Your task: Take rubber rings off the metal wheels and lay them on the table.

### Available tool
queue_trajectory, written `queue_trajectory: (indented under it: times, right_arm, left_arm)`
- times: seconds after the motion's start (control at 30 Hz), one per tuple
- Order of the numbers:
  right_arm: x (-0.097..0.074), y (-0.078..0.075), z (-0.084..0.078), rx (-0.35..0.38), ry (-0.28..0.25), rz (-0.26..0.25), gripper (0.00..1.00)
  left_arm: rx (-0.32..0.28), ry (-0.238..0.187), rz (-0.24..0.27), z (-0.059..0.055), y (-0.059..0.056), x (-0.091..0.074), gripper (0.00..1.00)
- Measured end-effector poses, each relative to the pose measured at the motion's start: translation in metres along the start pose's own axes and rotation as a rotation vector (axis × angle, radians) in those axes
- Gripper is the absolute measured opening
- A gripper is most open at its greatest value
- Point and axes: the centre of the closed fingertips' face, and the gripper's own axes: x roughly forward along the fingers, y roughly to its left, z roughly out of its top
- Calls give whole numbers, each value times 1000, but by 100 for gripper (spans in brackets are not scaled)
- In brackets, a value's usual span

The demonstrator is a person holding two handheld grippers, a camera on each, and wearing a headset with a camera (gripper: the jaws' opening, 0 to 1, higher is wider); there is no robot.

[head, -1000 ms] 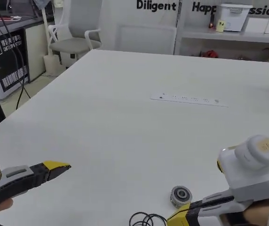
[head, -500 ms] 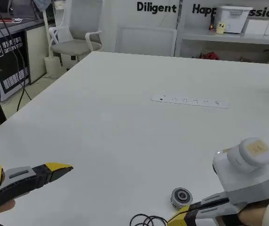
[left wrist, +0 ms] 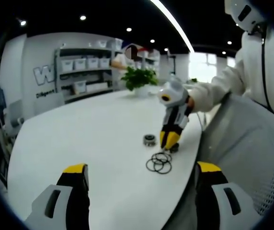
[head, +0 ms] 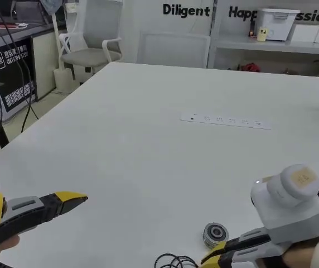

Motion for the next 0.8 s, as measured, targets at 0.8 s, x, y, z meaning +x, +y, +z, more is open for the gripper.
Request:
queue_trajectory:
  times: [0.8]
  right_arm:
    - [-47, -4, 11, -60, -101, -86, 19]
  left_arm:
    - [5, -4, -3, 3, -1, -5, 96]
